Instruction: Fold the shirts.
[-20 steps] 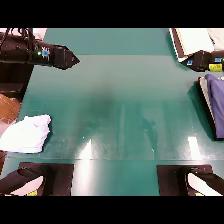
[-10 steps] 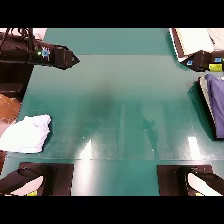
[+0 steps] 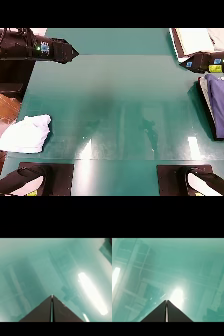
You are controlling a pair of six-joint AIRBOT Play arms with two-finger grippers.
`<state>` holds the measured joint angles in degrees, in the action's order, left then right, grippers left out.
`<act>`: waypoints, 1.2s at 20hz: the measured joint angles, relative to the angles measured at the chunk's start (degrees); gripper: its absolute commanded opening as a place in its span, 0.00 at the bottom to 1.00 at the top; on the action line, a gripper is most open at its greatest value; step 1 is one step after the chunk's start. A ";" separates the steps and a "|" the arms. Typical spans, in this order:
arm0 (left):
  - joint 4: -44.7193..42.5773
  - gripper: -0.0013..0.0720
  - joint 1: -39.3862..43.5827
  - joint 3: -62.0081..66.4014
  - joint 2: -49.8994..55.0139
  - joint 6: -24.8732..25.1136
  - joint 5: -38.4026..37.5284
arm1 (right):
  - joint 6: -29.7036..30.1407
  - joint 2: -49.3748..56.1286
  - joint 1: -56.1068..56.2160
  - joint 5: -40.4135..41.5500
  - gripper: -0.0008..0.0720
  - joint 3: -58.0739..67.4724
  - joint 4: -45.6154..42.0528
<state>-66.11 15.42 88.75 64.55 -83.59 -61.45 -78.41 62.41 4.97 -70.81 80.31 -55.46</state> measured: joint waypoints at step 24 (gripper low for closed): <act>-28.13 0.05 -28.24 -51.63 -17.66 -6.64 -9.73 | -0.02 0.00 0.00 0.13 0.04 -0.02 0.00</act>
<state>-94.24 -12.82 37.12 46.89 -90.24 -71.18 -78.43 62.41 4.97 -70.67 80.29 -55.46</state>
